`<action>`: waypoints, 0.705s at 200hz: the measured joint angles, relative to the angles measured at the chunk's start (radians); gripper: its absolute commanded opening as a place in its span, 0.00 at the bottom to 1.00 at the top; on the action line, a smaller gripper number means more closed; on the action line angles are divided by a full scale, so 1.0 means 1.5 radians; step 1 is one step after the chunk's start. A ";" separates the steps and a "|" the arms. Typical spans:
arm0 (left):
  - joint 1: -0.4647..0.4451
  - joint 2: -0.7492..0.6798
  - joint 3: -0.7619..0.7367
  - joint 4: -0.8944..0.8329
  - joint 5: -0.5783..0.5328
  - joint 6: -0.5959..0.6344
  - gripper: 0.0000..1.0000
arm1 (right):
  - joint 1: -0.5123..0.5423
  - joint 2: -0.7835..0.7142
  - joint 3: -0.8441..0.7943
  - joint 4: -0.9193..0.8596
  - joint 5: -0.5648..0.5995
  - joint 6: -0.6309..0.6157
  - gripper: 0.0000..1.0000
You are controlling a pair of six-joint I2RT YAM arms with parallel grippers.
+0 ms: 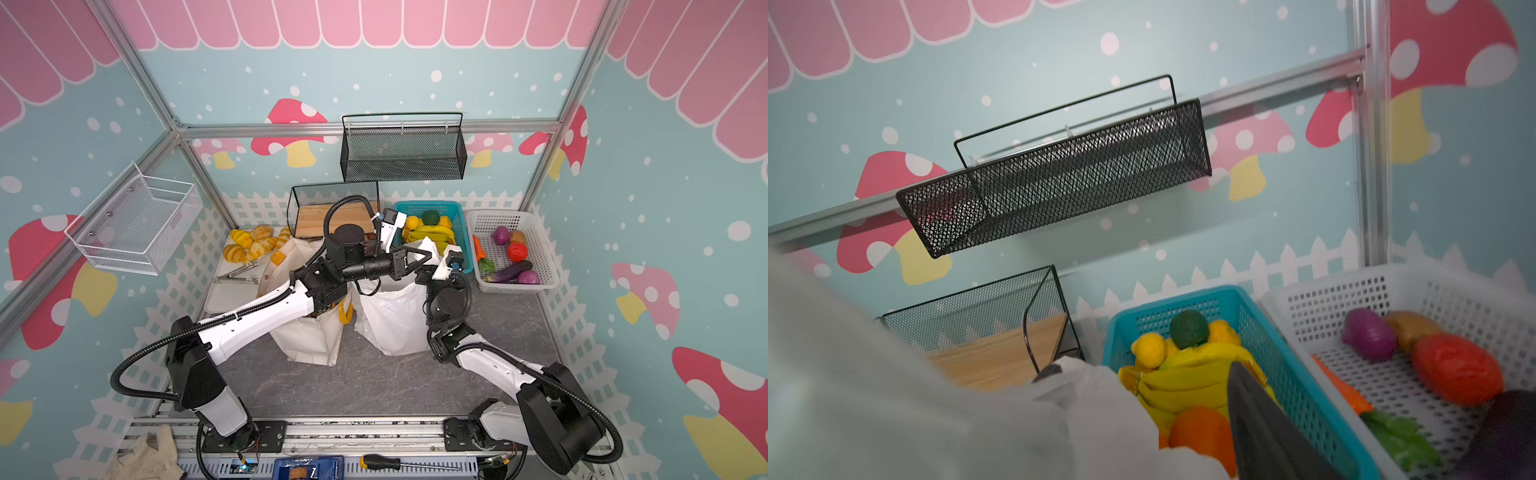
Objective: Place the mixed food into the grocery bags and tie them
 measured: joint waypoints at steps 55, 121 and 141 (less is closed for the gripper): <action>0.002 0.001 -0.017 -0.037 -0.009 0.009 0.00 | -0.019 -0.013 -0.071 -0.038 -0.085 0.058 0.31; 0.024 0.001 -0.003 -0.048 0.026 0.036 0.00 | -0.102 -0.151 -0.123 -0.078 -0.371 -0.065 0.87; 0.024 0.001 0.007 -0.057 0.043 0.049 0.00 | -0.153 -0.206 -0.117 -0.115 -0.476 -0.096 0.91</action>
